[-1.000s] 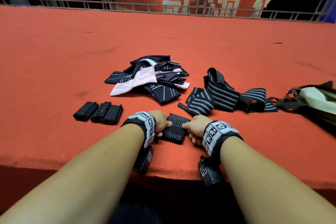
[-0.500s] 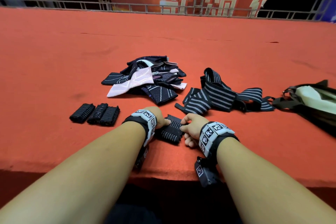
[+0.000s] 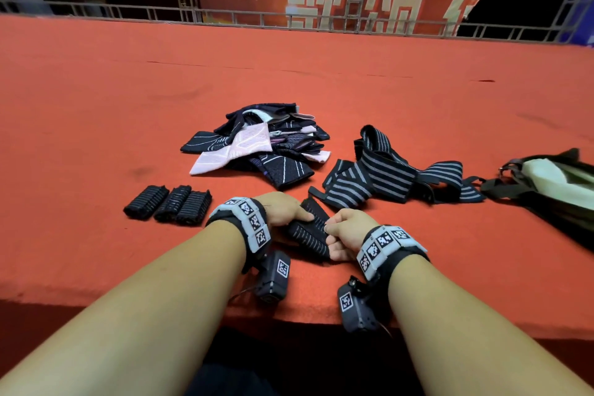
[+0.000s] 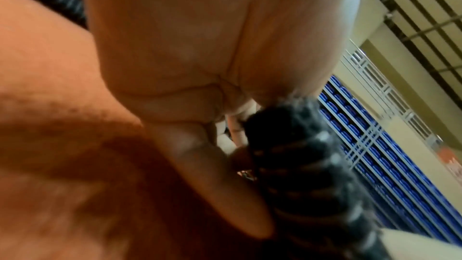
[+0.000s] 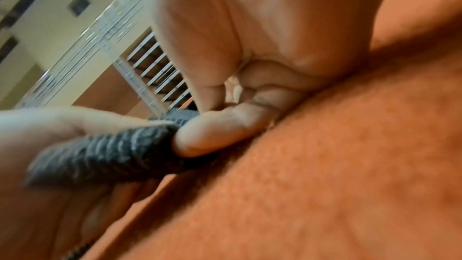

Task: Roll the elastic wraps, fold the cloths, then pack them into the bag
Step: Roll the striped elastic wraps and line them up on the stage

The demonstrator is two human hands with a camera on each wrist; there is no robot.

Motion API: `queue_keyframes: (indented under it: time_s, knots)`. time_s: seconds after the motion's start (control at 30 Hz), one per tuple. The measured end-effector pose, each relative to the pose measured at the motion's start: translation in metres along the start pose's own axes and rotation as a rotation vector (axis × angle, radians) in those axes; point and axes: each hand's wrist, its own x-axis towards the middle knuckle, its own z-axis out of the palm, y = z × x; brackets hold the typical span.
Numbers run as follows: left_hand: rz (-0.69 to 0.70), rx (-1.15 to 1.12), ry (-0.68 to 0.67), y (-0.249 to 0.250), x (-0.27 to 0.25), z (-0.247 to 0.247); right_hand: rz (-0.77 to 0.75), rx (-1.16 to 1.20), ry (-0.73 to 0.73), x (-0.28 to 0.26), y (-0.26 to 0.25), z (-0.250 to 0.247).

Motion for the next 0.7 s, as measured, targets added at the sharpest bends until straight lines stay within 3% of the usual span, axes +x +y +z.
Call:
queue_keyframes:
  time_s: [0.13, 0.2, 0.33, 0.53, 0.7]
  knots:
    - [0.099, -0.418, -0.096, -0.018, -0.008, 0.007, -0.013, 0.163, -0.066, -0.003, 0.002, -0.007]
    - [0.151, -0.529, -0.098, -0.031, -0.008, 0.007, -0.039, 0.127, -0.121, -0.006, 0.002, -0.008]
    - [0.153, -0.523, -0.131, -0.039, -0.007, 0.009, -0.139, -0.003, -0.137, -0.003, 0.007, -0.008]
    - [0.151, -0.549, -0.171, -0.041, -0.004, 0.009, -0.157, 0.011, -0.150, -0.001, 0.012, -0.011]
    - [0.153, -0.709, -0.078, -0.041, -0.004, 0.007, -0.232, 0.092, -0.121, 0.000, 0.017, -0.010]
